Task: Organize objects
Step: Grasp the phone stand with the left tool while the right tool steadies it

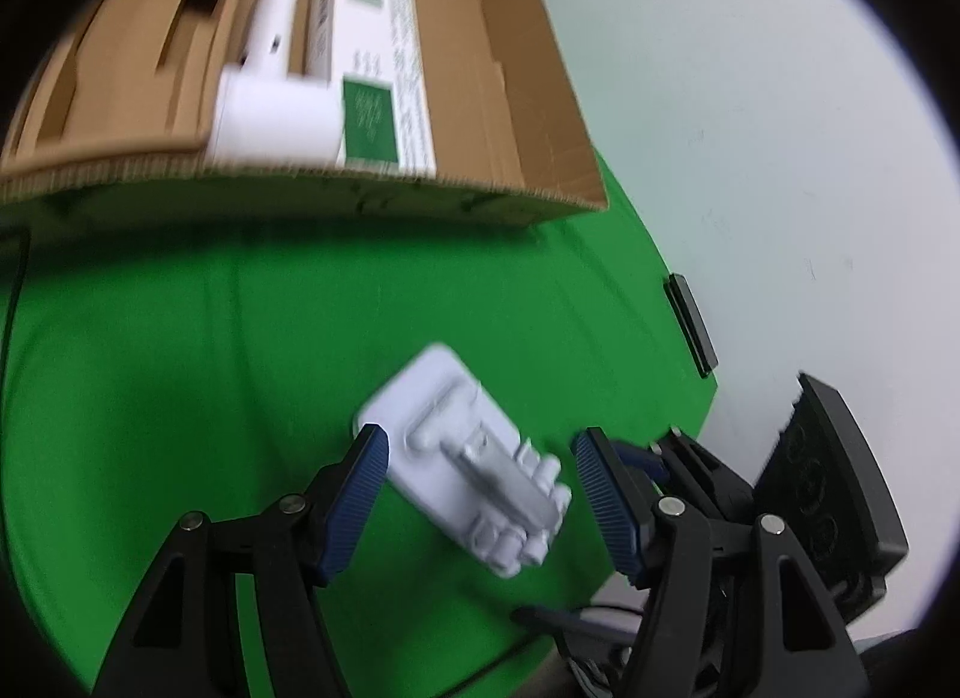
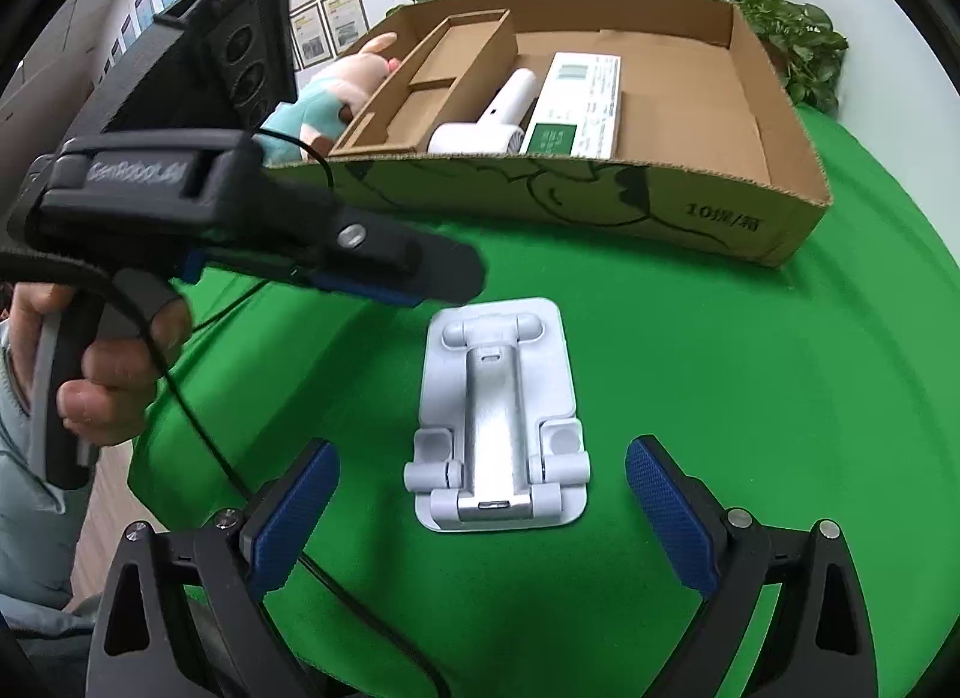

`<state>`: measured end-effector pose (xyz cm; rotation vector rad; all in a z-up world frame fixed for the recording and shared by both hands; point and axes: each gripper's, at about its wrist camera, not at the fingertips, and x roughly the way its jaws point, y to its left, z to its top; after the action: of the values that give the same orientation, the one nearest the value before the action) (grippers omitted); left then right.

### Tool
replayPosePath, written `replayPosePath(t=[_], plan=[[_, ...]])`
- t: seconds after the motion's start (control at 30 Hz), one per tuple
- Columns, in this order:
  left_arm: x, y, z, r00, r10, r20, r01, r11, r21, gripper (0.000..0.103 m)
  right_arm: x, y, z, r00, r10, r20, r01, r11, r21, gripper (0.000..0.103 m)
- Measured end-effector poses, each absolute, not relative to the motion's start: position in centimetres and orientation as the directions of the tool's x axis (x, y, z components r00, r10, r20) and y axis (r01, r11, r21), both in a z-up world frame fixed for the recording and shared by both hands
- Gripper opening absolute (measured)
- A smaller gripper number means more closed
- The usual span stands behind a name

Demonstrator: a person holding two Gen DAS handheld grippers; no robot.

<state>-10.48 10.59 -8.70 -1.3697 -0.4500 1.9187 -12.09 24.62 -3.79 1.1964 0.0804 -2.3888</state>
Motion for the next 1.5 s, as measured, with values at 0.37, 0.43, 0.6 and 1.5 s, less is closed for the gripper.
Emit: replayPosePath(t=[0.37, 0.43, 0.6, 1.5], plan=[[-8.8, 10.9, -11.5, -0.103, 0.742, -0.662, -0.274, -0.661, -0.698, 0.060, -12.0, 24.3, -5.4, -0.474, -0.357, -0.805, 0.438, -0.889, 0.136, 0.072], [-8.7, 11.2, -11.6, -0.102, 0.745, -0.659, -0.273, -0.658, -0.702, 0.060, -11.8, 24.2, -5.4, -0.473, -0.359, -0.805, 0.444, -0.886, 0.134, 0.069], [-8.7, 10.9, -11.6, -0.102, 0.756, -0.647, -0.259, -0.648, -0.716, 0.060, -11.3, 23.8, -5.3, -0.478, -0.356, -0.803, 0.438, -0.889, 0.134, 0.065], [-7.6, 10.1, -11.0, -0.185, 0.742, -0.644, -0.248, -0.669, -0.700, 0.011, -9.9, 24.9, -4.1, -0.499, -0.420, -0.758, 0.357, -0.896, 0.262, 0.063]])
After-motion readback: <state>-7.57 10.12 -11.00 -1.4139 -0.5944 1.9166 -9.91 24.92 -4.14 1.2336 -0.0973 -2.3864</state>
